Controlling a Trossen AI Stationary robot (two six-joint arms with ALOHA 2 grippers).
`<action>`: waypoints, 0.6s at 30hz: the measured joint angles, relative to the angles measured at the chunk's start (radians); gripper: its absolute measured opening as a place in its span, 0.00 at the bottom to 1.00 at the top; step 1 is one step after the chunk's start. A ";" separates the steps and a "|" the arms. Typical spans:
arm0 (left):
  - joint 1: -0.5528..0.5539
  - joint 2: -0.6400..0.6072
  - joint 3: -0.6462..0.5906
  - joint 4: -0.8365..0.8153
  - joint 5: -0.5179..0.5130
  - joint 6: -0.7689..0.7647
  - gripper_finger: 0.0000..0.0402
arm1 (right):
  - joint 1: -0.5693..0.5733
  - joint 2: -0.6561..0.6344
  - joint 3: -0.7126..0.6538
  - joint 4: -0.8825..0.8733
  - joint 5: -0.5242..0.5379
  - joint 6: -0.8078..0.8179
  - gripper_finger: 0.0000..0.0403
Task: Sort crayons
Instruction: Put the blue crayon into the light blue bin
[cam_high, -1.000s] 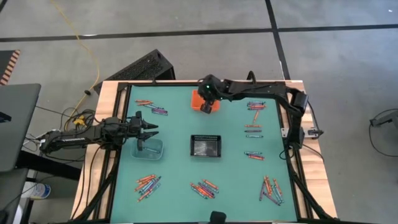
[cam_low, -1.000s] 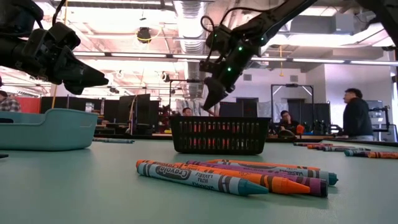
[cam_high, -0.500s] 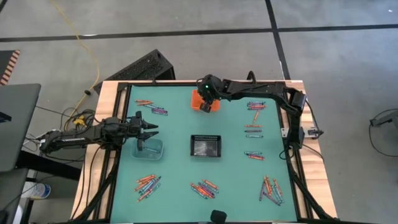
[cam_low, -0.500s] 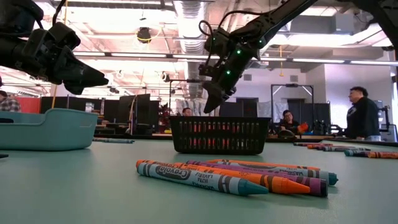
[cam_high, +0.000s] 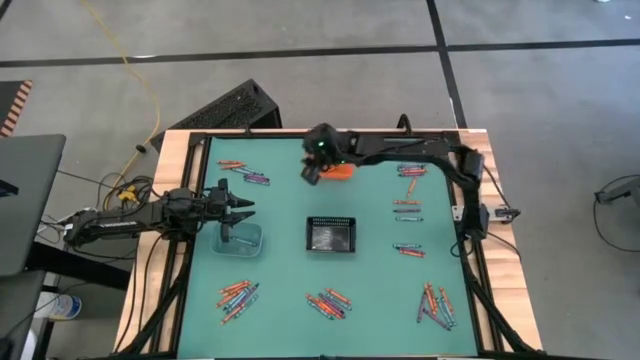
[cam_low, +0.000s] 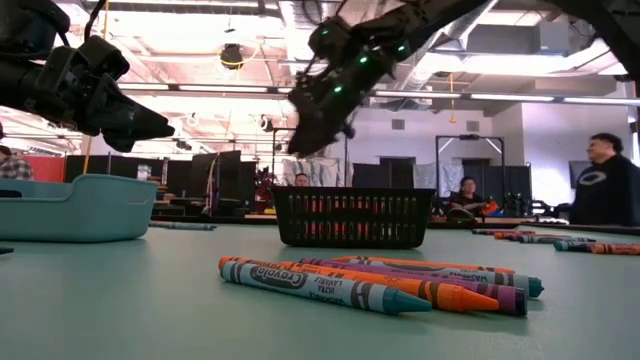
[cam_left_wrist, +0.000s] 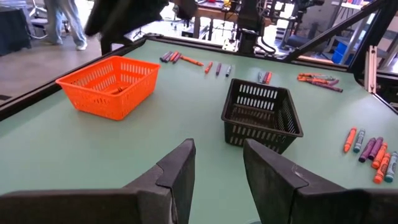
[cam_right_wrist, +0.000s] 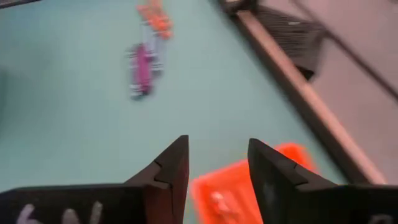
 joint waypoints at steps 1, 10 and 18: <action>0.000 0.000 0.000 0.000 0.000 0.000 0.31 | 0.012 0.026 0.021 -0.001 -0.022 0.000 0.40; 0.000 0.000 0.000 0.000 0.000 0.000 0.31 | 0.054 0.304 0.375 -0.112 -0.105 0.015 0.36; 0.000 0.000 0.000 0.000 -0.001 0.000 0.31 | 0.044 0.566 0.756 -0.315 -0.145 0.041 0.34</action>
